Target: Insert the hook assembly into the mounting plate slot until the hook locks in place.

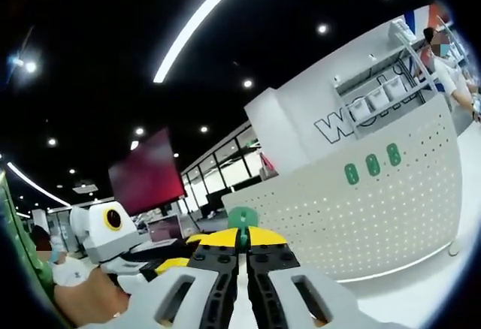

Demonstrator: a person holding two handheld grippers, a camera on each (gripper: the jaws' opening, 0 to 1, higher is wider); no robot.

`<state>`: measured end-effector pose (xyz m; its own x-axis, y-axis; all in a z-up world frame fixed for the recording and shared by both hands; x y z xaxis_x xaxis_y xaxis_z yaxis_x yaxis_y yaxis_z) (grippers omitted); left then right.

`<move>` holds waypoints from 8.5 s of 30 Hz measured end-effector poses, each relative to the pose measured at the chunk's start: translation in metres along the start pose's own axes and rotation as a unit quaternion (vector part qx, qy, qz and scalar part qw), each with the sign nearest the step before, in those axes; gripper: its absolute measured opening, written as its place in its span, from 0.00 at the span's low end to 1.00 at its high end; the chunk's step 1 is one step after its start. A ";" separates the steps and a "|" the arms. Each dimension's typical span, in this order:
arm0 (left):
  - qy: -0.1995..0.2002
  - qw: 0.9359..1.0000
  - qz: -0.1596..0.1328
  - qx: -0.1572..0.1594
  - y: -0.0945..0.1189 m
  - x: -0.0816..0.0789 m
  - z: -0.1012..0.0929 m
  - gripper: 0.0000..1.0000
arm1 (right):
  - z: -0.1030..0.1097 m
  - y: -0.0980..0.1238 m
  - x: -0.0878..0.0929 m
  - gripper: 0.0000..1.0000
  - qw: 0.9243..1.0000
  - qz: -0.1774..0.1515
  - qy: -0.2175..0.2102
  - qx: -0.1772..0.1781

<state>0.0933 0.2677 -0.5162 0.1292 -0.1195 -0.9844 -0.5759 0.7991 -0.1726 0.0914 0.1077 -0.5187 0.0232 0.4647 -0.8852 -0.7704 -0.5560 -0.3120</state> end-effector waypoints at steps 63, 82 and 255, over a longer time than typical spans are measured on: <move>0.037 0.998 0.020 -0.056 0.028 -0.010 0.031 1.00 | -0.018 -0.039 -0.007 0.01 0.984 0.019 0.171 0.053; 0.038 0.997 0.026 -0.059 0.032 -0.009 0.044 0.99 | -0.036 -0.073 -0.006 0.01 0.963 0.026 0.245 0.107; 0.053 0.995 0.061 -0.063 0.048 0.015 0.100 0.89 | -0.132 -0.186 0.031 0.02 0.934 0.021 0.287 0.214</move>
<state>0.1482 0.3636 -0.5363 -0.0299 -0.0920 -0.9953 -0.6796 0.7320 -0.0472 0.3192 0.1349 -0.5339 0.2302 -0.0651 -0.9710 -0.9593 -0.1829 -0.2152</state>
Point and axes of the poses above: the point that each gripper's makers call its tool centre point, and the gripper's own axes: y roughly backward along the fingers, z roughly to its left, x roughly out of its underside, the point moved 10 cm from there along y, roughly backward along the fingers, and after that the axes turned 8 degrees about -z, right-handed, at the moved point
